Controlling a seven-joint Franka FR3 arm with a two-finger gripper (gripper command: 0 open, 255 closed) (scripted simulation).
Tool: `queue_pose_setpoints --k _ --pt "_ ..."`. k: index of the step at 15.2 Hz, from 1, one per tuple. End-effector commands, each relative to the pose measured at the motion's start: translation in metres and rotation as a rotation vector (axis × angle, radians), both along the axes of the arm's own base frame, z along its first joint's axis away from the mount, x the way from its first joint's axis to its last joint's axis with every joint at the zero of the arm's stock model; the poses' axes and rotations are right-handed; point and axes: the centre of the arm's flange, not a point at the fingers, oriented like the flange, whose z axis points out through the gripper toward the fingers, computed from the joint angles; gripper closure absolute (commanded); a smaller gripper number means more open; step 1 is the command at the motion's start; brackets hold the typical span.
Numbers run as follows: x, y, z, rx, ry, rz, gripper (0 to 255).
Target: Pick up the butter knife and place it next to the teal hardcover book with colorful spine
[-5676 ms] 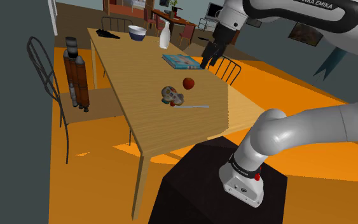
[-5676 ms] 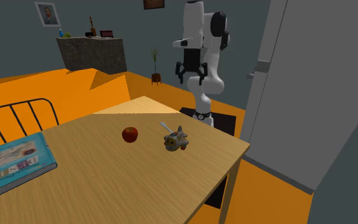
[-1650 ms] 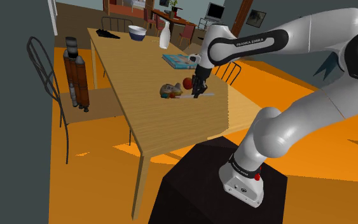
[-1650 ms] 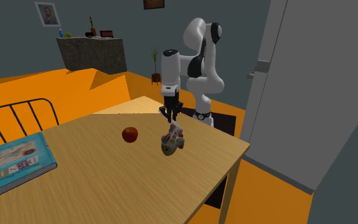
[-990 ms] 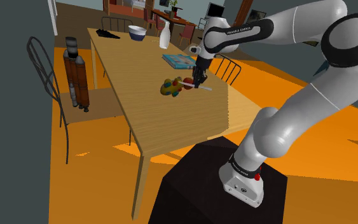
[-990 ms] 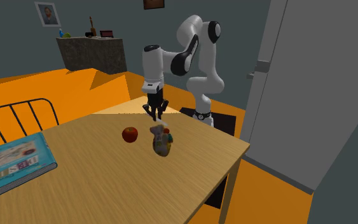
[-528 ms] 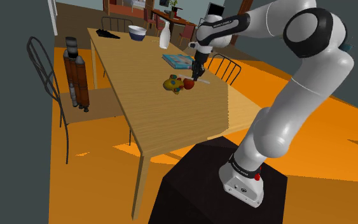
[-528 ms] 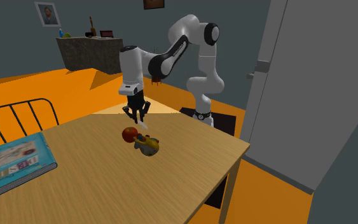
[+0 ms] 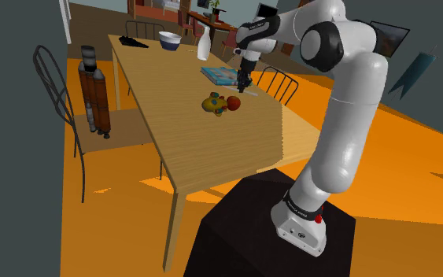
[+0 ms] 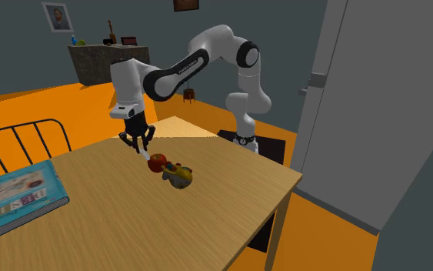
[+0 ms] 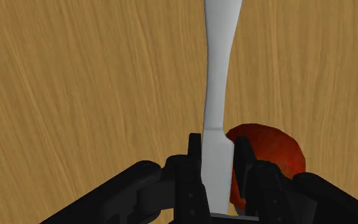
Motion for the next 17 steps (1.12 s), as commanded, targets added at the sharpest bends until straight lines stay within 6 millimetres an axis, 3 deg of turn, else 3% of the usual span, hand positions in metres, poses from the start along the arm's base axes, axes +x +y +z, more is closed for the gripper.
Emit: queue_pose_setpoints --k 1,11,17 --pt "0.014 -0.021 0.003 0.001 0.000 0.003 255" --pt "0.088 -0.130 0.003 0.001 0.000 0.003 255" --pt "0.090 -0.133 -0.023 0.001 0.000 0.003 255"
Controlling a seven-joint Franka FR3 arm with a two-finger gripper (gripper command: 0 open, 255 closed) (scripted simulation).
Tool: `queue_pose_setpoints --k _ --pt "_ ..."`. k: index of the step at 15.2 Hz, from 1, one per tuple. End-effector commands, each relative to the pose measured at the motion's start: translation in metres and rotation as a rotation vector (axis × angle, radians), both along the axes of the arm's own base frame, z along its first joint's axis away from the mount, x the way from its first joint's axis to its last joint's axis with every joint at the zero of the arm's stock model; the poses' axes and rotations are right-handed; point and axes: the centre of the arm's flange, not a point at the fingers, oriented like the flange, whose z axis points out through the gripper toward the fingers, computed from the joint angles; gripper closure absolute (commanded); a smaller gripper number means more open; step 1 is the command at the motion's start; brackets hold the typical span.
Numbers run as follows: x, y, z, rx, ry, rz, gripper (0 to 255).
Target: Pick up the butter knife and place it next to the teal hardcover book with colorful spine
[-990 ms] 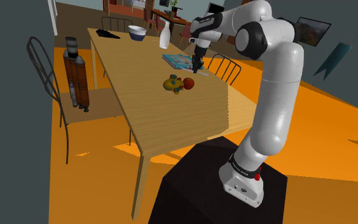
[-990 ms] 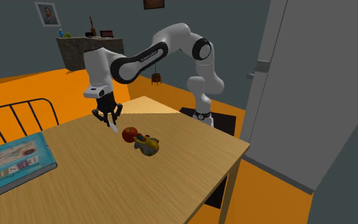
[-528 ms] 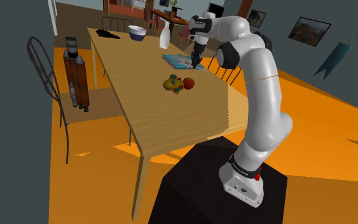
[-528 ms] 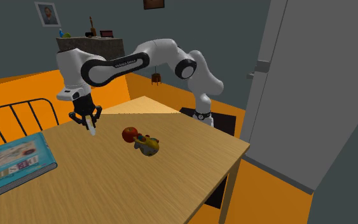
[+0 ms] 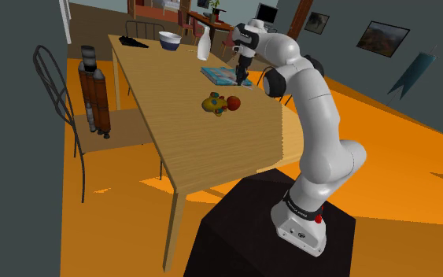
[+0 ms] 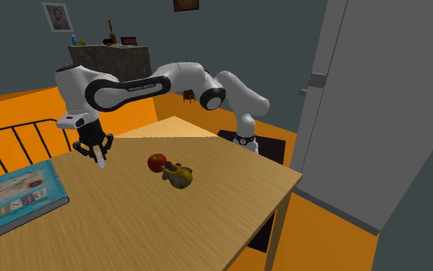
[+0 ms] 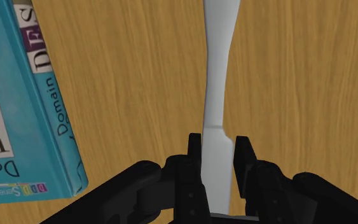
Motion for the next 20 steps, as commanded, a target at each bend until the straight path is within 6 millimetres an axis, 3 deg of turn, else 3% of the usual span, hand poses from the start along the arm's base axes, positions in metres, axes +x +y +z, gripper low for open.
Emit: queue_pose_setpoints --k 1,11,19,20 --pt "0.000 -0.001 -0.010 -0.001 -0.001 0.000 255" --pt "0.000 -0.001 -0.066 -0.001 -0.001 0.000 255" --pt "0.000 -0.001 -0.066 -0.001 -0.001 0.000 255" --pt "0.000 -0.001 -0.066 -0.001 -0.001 0.000 0"
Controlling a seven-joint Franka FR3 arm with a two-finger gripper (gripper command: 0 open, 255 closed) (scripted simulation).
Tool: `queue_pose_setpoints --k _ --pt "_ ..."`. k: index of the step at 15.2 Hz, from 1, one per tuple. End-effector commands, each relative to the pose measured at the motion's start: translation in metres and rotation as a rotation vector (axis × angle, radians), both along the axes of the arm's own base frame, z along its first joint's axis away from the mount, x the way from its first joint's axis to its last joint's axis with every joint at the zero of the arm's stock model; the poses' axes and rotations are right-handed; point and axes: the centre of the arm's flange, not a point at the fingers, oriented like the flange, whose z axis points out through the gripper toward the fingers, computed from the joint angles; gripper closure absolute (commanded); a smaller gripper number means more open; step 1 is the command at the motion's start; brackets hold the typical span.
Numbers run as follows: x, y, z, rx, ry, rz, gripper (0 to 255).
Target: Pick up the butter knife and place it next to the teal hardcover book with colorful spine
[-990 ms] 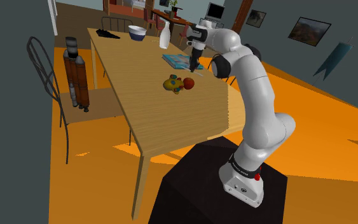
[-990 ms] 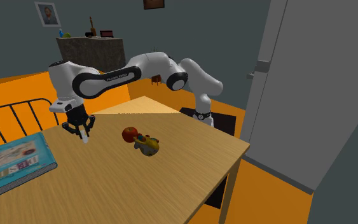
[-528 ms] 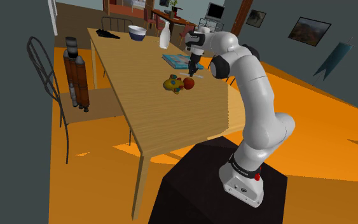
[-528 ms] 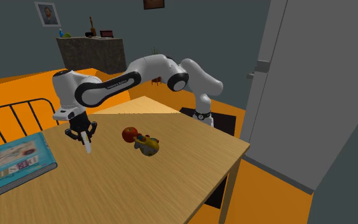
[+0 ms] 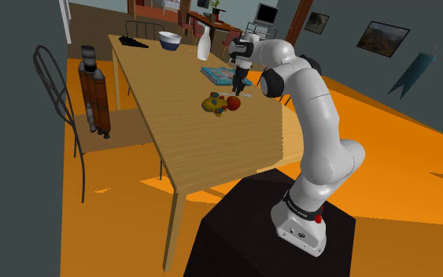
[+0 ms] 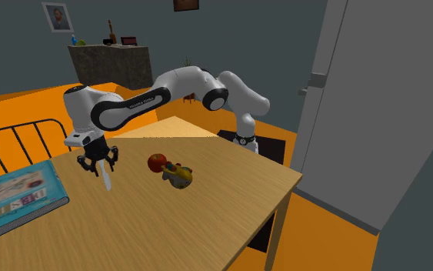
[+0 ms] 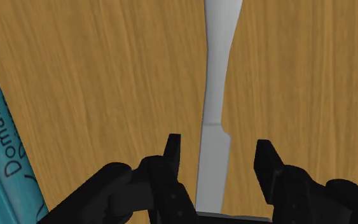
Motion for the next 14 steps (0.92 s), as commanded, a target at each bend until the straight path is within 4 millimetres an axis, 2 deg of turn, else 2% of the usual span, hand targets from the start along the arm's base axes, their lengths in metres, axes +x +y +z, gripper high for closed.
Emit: queue_pose_setpoints --k 1,5,9,14 --pt "0.000 0.000 0.000 0.000 0.000 0.000 0" --pt "0.000 0.000 0.000 0.000 0.000 0.000 0" --pt "0.000 0.000 0.050 0.000 0.000 0.000 0" --pt "0.000 0.000 0.050 0.000 0.000 0.000 0"
